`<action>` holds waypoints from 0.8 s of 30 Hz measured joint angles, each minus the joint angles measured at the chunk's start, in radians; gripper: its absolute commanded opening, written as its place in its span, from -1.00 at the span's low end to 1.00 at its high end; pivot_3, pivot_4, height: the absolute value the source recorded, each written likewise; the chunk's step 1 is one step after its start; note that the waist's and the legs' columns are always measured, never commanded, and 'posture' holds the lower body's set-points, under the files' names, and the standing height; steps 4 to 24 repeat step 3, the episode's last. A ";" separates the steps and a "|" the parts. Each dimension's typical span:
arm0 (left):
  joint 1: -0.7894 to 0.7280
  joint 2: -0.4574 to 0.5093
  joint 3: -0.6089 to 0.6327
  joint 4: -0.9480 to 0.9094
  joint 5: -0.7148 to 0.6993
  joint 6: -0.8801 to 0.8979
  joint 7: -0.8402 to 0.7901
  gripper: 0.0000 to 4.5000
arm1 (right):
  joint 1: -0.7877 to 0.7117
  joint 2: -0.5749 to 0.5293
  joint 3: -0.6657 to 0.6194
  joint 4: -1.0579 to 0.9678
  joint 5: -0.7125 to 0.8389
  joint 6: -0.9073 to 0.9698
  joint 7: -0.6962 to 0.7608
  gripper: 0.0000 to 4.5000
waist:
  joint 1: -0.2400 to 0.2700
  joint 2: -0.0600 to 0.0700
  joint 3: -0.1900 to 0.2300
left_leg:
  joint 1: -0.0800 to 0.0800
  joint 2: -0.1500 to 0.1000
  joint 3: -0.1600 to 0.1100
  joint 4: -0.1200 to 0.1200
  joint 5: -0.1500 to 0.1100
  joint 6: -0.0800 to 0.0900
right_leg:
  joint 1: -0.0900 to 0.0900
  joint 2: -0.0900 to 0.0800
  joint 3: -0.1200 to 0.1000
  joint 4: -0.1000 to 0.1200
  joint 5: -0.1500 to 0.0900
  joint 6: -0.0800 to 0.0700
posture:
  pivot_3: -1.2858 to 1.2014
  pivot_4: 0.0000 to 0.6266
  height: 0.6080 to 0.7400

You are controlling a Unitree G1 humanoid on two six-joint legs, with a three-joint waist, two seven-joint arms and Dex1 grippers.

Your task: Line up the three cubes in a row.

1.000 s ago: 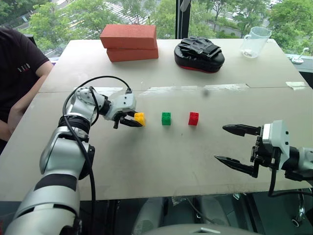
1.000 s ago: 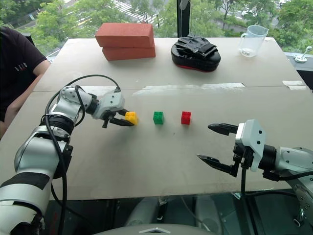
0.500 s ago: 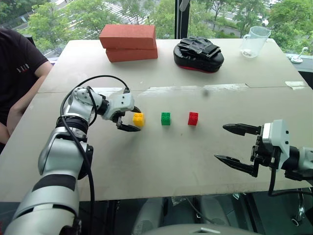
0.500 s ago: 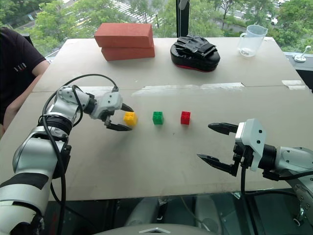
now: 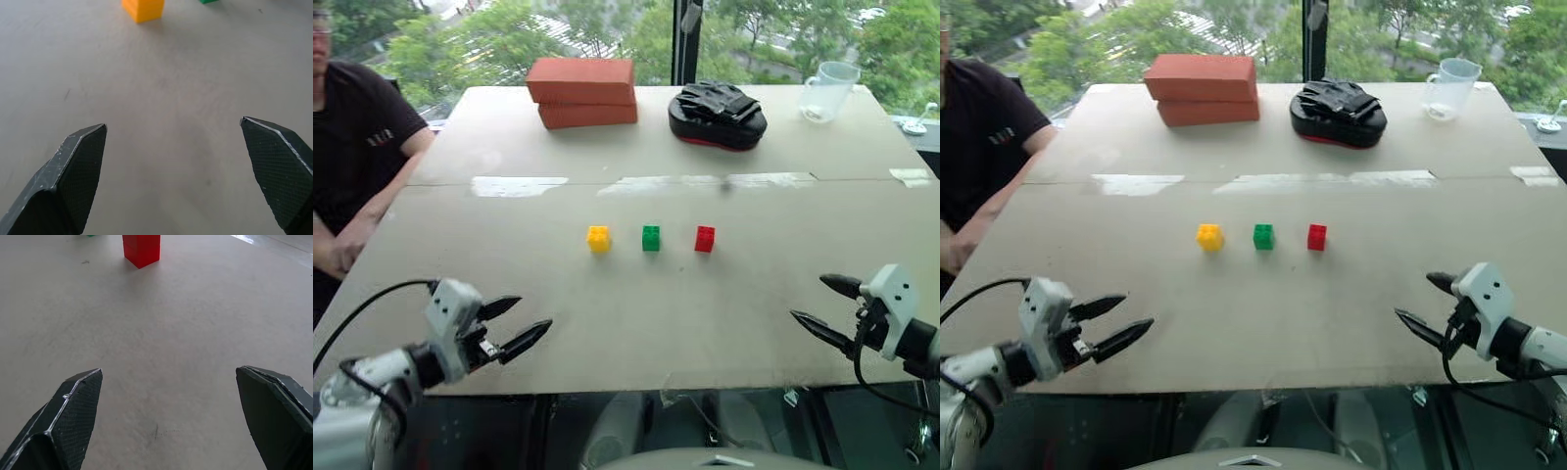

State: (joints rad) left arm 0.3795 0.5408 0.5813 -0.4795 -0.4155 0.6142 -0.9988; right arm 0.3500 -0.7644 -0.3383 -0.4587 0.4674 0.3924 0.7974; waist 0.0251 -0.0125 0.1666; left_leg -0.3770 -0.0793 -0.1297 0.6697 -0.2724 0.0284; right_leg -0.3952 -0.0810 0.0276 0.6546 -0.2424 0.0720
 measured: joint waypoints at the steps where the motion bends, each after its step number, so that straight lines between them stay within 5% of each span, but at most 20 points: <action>1: 0.017 -0.012 -0.001 -0.012 -0.006 -0.002 0.017 0.99 | 0.009 0.002 -0.001 0.014 -0.007 -0.013 0.006 1.00 | 0.002 0.000 0.000 | 0.001 0.003 0.003 0.000 0.000 0.000 | 0.001 0.000 0.000 0.000 0.000 0.000 | 0.03 -0.52 1.00; 24: 0.043 -0.022 -0.004 -0.026 -0.011 -0.016 0.038 0.99 | 0.019 0.003 -0.002 0.030 -0.015 -0.034 0.021 1.00 | 0.000 0.000 -0.001 | 0.001 0.005 0.007 0.001 0.001 -0.001 | 0.001 0.000 -0.001 0.000 0.000 0.000 | 0.03 -0.52 1.00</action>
